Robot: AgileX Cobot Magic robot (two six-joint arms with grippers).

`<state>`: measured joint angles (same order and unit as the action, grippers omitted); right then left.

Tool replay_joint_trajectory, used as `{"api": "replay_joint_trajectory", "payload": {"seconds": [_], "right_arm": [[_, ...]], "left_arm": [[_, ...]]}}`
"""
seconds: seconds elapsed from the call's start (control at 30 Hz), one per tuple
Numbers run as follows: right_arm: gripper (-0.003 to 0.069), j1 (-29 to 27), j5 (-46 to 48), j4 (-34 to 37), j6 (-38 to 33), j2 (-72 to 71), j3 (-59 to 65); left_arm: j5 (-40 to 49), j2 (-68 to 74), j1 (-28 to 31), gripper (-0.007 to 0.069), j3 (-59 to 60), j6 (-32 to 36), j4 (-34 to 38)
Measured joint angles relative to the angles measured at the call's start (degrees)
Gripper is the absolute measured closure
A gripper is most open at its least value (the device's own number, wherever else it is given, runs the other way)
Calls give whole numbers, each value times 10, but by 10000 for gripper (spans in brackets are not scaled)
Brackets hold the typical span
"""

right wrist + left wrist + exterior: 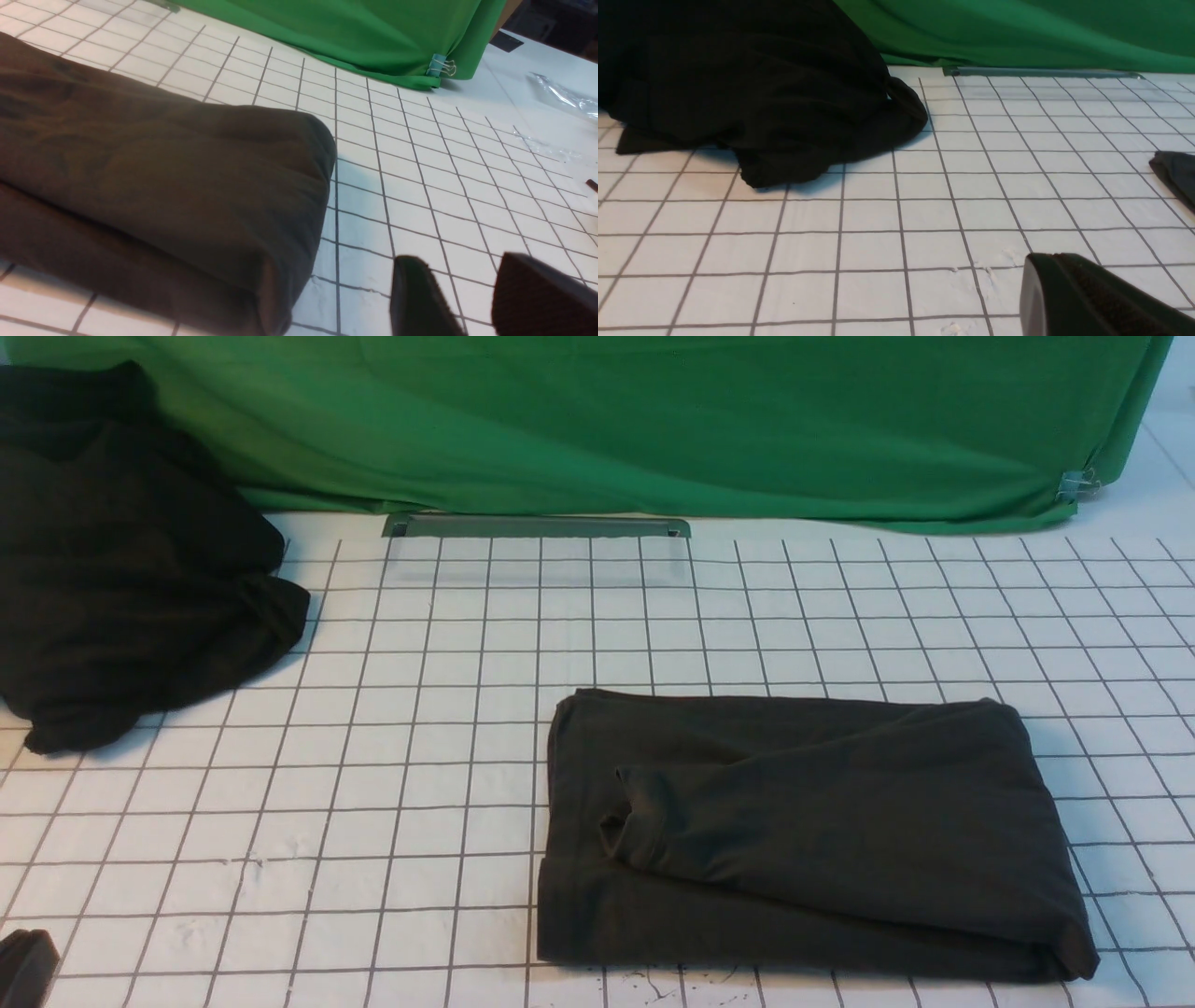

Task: Fold a long-sleeved shirt over a white checkered tablecloth.

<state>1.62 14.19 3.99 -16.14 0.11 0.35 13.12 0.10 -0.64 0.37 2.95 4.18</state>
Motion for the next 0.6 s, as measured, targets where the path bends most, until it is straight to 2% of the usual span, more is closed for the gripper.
{"api": "replay_joint_trajectory", "payload": {"seconds": [0.6], "right_arm": [[419, 0, -1, 0, 0, 0, 0]], "left_arm": [[3, 0, -4, 622, 0, 0, 0]]}}
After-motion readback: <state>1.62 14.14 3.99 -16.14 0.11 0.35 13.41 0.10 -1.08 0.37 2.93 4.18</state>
